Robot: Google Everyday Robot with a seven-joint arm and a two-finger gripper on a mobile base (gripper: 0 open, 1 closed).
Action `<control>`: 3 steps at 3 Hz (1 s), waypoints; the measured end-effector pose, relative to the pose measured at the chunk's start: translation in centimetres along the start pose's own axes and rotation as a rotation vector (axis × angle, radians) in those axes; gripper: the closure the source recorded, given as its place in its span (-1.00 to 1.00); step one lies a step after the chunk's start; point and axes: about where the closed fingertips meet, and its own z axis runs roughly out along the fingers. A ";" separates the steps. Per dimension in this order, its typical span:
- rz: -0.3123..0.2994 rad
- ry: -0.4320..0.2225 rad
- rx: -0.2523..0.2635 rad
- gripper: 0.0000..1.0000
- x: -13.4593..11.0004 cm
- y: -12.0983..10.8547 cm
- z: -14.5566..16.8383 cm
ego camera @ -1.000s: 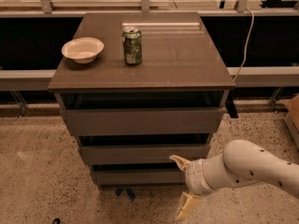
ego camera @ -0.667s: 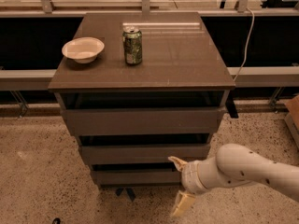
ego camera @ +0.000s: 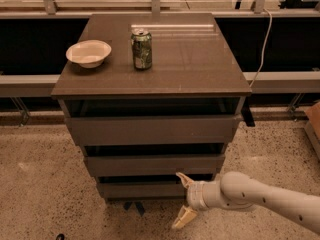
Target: Open bottom drawer
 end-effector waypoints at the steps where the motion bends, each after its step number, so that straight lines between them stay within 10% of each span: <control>1: 0.028 -0.107 -0.004 -1.00 2.9 0.0 3.7; 3: 0.040 -0.063 -0.031 -1.00 3.9 0.5 4.6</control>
Offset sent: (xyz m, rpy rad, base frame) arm 0.0084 0.0036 -0.0376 0.0941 -0.0011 -0.0009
